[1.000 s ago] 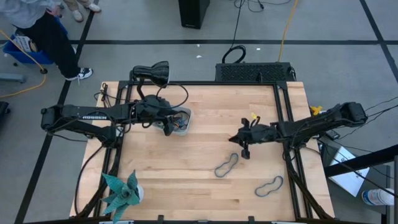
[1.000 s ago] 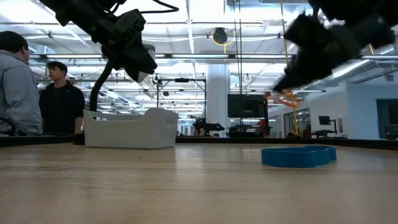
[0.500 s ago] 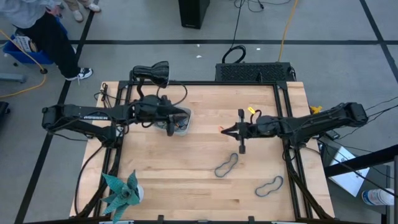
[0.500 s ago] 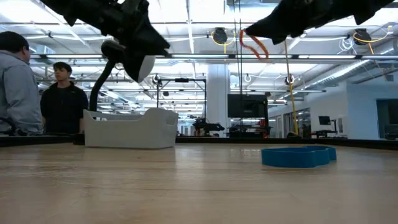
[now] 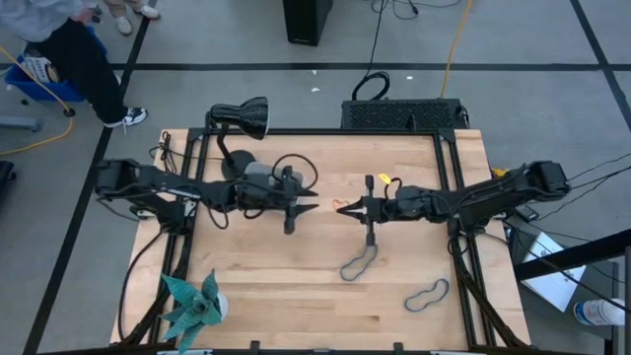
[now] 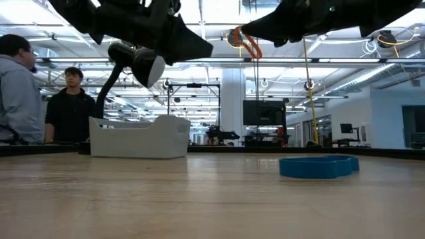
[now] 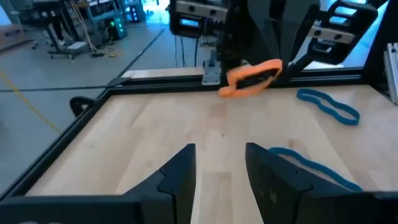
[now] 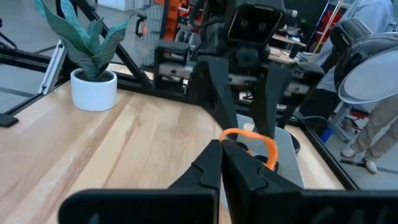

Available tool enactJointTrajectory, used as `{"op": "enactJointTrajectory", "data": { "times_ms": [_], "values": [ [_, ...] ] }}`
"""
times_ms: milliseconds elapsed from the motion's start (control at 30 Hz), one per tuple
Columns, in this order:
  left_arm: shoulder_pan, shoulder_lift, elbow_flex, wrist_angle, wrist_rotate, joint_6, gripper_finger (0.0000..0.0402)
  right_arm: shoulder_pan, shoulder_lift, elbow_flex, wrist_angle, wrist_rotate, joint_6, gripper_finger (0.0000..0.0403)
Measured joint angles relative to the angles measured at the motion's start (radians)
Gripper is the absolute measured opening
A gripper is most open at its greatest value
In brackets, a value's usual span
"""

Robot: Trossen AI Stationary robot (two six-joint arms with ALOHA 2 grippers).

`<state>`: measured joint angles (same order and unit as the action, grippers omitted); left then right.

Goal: Pick and place rubber bands into bin
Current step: Put the orange rubber band into the gray bin

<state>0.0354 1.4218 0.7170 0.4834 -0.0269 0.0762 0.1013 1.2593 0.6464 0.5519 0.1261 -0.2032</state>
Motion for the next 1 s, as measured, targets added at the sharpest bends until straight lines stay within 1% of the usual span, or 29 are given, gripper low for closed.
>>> {"op": "enactJointTrajectory", "data": {
  "times_ms": [100,267,433,567,733,900,1000],
  "values": [
    [-0.007,0.059,0.0,0.1,0.0,-0.007,0.0147,0.0,0.037,0.0,0.04,0.0,-0.002,0.0],
    [-0.013,0.125,0.0,0.198,0.0,-0.009,0.0147,-0.001,0.084,0.0,0.083,0.0,-0.004,0.0],
    [-0.014,0.148,0.0,0.207,0.002,-0.061,0.0147,-0.009,0.111,0.0,0.103,0.0,-0.004,0.0],
    [-0.015,0.148,0.0,0.223,0.034,-0.088,0.0147,-0.017,0.129,0.0,0.137,0.0,-0.004,0.0],
    [-0.026,0.149,0.0,0.231,0.03,-0.086,0.0147,-0.026,0.131,0.0,0.148,-0.003,-0.003,0.0],
    [-0.026,0.149,0.0,0.233,0.021,-0.085,0.0147,-0.039,0.131,0.0,0.186,-0.075,0.007,0.0],
    [-0.026,0.149,0.0,0.247,0.018,-0.084,0.0147,-0.046,0.131,0.0,0.184,-0.077,0.007,0.0]
  ]
}}
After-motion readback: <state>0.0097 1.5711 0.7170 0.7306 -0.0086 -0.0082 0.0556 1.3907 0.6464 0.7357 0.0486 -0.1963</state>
